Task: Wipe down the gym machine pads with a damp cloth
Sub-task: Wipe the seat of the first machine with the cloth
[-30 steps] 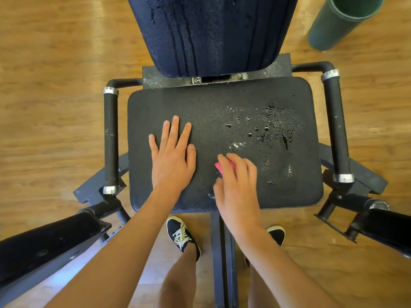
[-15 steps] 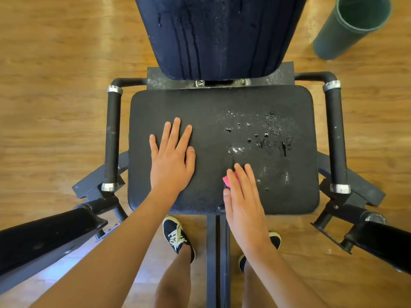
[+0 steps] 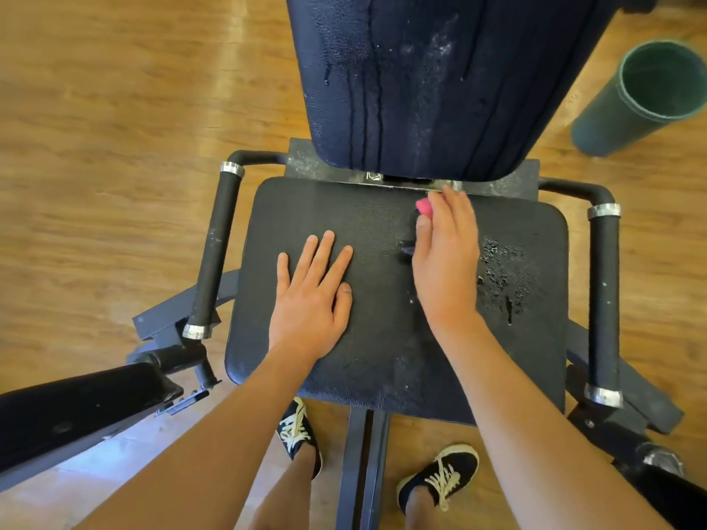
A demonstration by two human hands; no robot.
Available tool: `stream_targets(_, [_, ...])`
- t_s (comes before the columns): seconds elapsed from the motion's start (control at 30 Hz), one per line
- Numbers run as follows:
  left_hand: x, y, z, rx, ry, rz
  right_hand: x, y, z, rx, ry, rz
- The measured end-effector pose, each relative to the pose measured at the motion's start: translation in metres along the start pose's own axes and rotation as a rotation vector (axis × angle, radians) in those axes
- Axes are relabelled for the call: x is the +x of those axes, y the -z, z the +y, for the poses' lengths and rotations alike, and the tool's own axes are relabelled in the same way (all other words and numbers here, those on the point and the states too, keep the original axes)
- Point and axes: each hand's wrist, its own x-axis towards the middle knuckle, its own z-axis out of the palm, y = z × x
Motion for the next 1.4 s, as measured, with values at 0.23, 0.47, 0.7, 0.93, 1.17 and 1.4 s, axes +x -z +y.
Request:
stream_targets(0.23, [0.001,-0.002,-0.003,0.009,-0.008,0.025,0.019,-0.013,0.012,-0.134,0.081,-0.112])
stream_targets(0.47, [0.000,-0.001,-0.006,0.016,-0.005,0.016,0.017,-0.017,0.012,-0.215,0.083,-0.147])
stream_targets(0.7, [0.002,-0.003,-0.006,0.028,-0.006,0.034,0.014,-0.020,0.011,-0.222,0.067,-0.159])
stream_targets(0.93, [0.001,-0.007,-0.006,0.025,-0.013,0.041,-0.010,-0.017,0.014,-0.205,0.044,-0.168])
stream_targets(1.17, [0.001,-0.007,-0.005,0.012,-0.011,0.046,0.011,-0.018,0.012,-0.234,0.059,-0.166])
stream_targets(1.4, [0.002,-0.001,-0.001,-0.005,0.001,0.038,0.011,-0.018,0.012,-0.223,0.051,-0.165])
